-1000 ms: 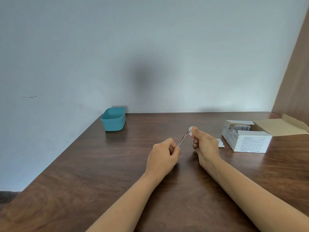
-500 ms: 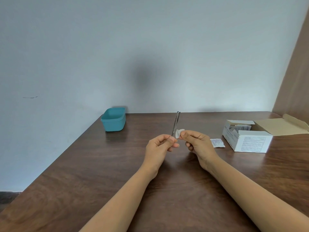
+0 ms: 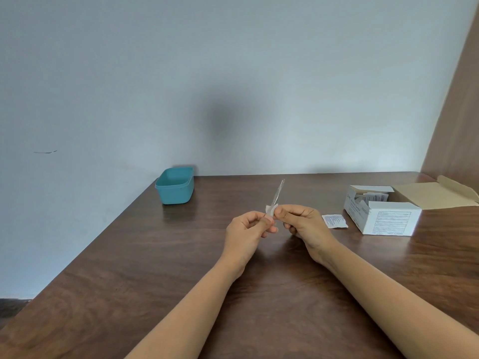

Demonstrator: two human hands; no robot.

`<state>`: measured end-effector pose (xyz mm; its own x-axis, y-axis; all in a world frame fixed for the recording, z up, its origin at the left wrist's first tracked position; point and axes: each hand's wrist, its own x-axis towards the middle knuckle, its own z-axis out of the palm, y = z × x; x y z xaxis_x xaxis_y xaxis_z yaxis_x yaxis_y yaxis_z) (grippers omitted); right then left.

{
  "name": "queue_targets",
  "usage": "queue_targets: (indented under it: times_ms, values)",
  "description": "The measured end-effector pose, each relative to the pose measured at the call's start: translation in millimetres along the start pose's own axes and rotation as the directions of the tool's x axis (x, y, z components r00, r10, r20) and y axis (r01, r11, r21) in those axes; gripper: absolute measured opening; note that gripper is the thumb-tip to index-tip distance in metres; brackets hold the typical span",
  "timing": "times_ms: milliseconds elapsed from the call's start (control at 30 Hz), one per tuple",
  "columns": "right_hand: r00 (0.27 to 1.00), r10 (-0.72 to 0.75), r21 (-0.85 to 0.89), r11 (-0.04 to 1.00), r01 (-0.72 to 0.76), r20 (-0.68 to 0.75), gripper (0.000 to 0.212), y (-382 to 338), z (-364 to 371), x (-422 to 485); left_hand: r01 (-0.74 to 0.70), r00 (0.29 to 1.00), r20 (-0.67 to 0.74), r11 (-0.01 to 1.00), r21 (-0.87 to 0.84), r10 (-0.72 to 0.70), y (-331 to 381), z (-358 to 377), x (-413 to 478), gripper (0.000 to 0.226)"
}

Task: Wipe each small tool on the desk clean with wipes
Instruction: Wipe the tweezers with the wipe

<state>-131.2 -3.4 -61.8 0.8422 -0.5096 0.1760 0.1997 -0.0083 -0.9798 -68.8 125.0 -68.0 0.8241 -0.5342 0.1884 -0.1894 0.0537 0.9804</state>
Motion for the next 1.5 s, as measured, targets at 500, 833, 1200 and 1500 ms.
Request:
queue_targets:
  times_ms: [500, 833, 1200, 1500]
  values:
    - [1.000, -0.018, 0.002, 1.000, 0.018, 0.005, 0.024, -1, 9, -2, -0.218, 0.968, -0.039, 0.912, 0.347, 0.246, -2, 0, -5, 0.029]
    - [0.958, -0.065, -0.103, 0.990, 0.098, 0.279, 0.035, 1, 13, -6, 0.026, 0.996, -0.084, 0.989, -0.144, -0.038, 5, -9, 3, 0.019]
    - [0.935, 0.034, -0.084, 0.996, -0.005, 0.353, 0.017, 0, 7, -2, 0.008, 0.999, 0.053, 0.987, -0.161, 0.000, 8, -12, 1, 0.024]
    - [0.902, 0.020, -0.112, 0.993, 0.031, 0.431, 0.029, -4, 8, -4, 0.077, 0.995, 0.079, 0.955, -0.287, -0.056, 8, -18, 4, 0.024]
